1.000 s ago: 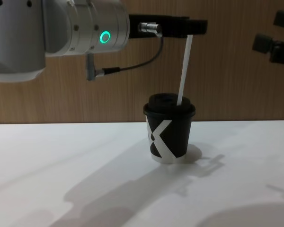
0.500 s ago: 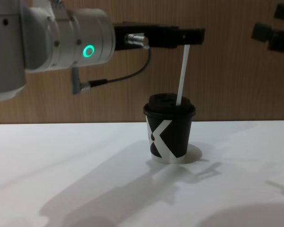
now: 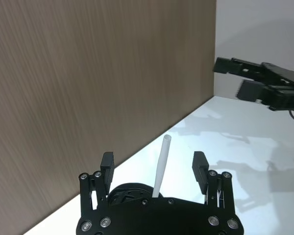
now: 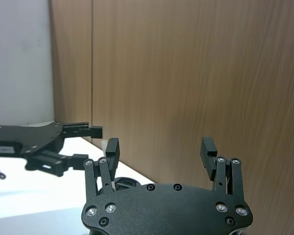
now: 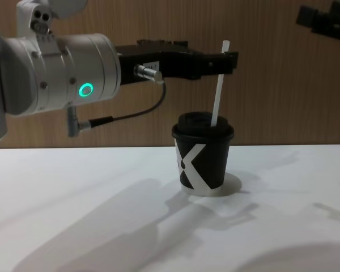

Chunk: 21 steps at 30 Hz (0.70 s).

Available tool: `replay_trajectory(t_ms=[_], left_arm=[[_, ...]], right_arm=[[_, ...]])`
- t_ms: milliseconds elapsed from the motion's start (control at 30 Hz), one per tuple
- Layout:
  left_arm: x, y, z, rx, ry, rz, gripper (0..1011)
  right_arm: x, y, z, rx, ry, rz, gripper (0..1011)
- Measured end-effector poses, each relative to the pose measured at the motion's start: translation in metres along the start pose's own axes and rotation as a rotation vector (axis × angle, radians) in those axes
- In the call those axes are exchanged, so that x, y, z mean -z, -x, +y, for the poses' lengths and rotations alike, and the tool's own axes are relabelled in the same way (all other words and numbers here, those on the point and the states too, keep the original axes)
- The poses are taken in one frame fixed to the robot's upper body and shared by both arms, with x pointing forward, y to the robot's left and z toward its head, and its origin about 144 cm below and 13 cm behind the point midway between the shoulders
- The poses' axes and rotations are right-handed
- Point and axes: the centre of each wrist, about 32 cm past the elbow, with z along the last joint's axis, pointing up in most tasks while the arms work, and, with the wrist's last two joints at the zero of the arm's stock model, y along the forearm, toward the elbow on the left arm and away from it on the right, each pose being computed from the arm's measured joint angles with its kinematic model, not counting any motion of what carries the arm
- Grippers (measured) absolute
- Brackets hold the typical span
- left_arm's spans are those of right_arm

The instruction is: Pick up the straw with one hand, pass it to the other hand, and insert it into the cup.

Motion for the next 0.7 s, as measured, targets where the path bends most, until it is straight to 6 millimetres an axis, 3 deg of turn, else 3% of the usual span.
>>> replay_trajectory(t_ms=[700], left_arm=[[0.016, 0.003, 0.007, 0.003, 0.065, -0.045, 1000]], right_arm=[[0.003, 0.018, 0.010, 0.072, 0.106, 0.129, 1001]])
